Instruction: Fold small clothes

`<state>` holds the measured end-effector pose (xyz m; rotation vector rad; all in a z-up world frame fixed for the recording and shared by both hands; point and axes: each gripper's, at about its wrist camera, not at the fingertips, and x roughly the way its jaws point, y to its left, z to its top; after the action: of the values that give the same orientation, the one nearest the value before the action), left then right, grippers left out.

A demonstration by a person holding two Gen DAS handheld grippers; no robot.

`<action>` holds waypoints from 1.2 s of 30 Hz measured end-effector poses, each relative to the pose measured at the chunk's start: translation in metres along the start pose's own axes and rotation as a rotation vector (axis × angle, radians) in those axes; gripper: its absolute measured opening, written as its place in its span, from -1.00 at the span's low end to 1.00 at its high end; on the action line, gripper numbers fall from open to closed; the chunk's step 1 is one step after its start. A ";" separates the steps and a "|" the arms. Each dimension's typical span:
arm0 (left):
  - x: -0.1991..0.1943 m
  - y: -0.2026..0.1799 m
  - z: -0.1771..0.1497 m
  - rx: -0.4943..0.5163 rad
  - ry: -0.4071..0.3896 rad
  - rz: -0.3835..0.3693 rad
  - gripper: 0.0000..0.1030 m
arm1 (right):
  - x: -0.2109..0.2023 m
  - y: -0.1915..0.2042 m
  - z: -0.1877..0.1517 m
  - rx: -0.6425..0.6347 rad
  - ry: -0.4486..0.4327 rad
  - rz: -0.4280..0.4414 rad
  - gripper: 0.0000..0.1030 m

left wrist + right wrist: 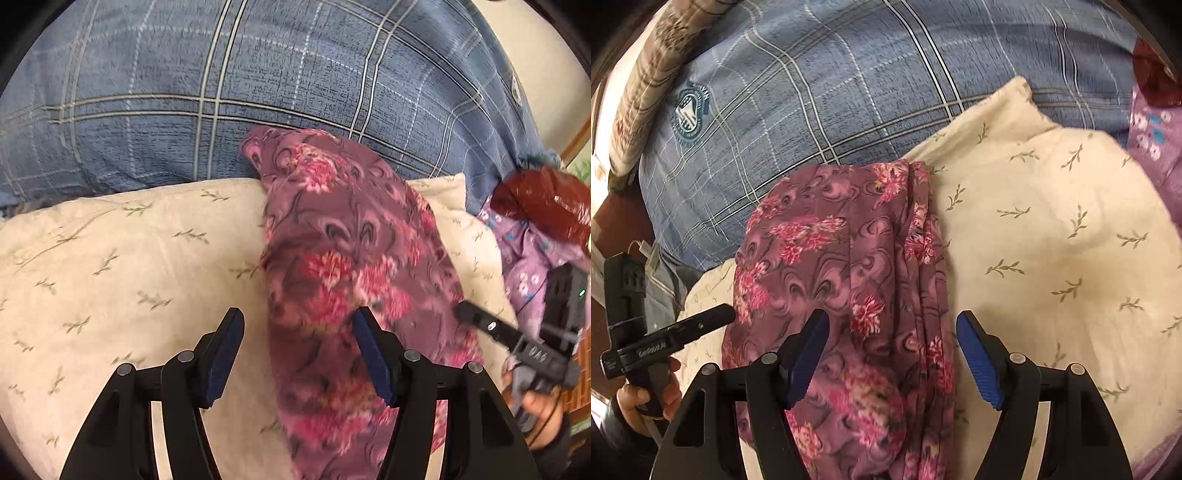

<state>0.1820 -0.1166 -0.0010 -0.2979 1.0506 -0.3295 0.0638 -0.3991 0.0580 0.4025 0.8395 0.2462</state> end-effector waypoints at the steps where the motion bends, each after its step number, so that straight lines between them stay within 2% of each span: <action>1: 0.002 0.000 0.002 -0.002 0.002 -0.011 0.19 | 0.003 -0.002 0.000 0.009 0.004 0.006 0.41; 5: 0.012 0.000 0.010 0.023 0.003 -0.012 0.19 | 0.012 -0.011 -0.003 0.037 0.012 0.041 0.42; 11: 0.038 0.008 0.018 -0.023 0.039 -0.078 0.27 | 0.016 -0.017 -0.005 0.051 0.013 0.118 0.41; 14: 0.049 0.014 0.020 -0.045 0.057 -0.116 0.35 | 0.022 -0.018 -0.004 0.051 0.024 0.170 0.34; 16: 0.058 0.018 0.022 -0.060 0.072 -0.147 0.35 | 0.027 -0.019 -0.003 0.055 0.033 0.197 0.22; 17: 0.062 0.018 0.023 -0.059 0.076 -0.156 0.31 | 0.030 -0.020 -0.001 0.059 0.038 0.205 0.16; 19: 0.069 0.014 0.025 -0.044 0.080 -0.157 0.24 | 0.036 -0.023 0.002 0.071 0.047 0.219 -0.09; 21: 0.075 0.009 0.026 -0.024 0.076 -0.131 0.14 | 0.041 -0.024 0.004 0.089 0.056 0.227 -0.18; 25: 0.073 0.008 0.025 -0.019 0.057 -0.139 -0.18 | 0.042 -0.018 0.004 0.084 0.063 0.211 -0.35; 27: 0.067 0.006 0.023 -0.004 0.046 -0.137 -0.32 | 0.041 -0.014 0.004 0.092 0.053 0.211 -0.40; 30: 0.055 -0.004 0.020 0.034 0.032 -0.095 -0.40 | 0.037 -0.006 0.002 0.084 0.030 0.188 -0.44; 36: 0.037 -0.027 0.014 0.119 -0.005 -0.018 -0.44 | 0.020 0.003 0.002 0.064 -0.003 0.165 -0.48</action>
<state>0.2076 -0.1550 -0.0132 -0.2013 1.0197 -0.4058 0.0779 -0.3895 0.0471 0.5328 0.8134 0.3726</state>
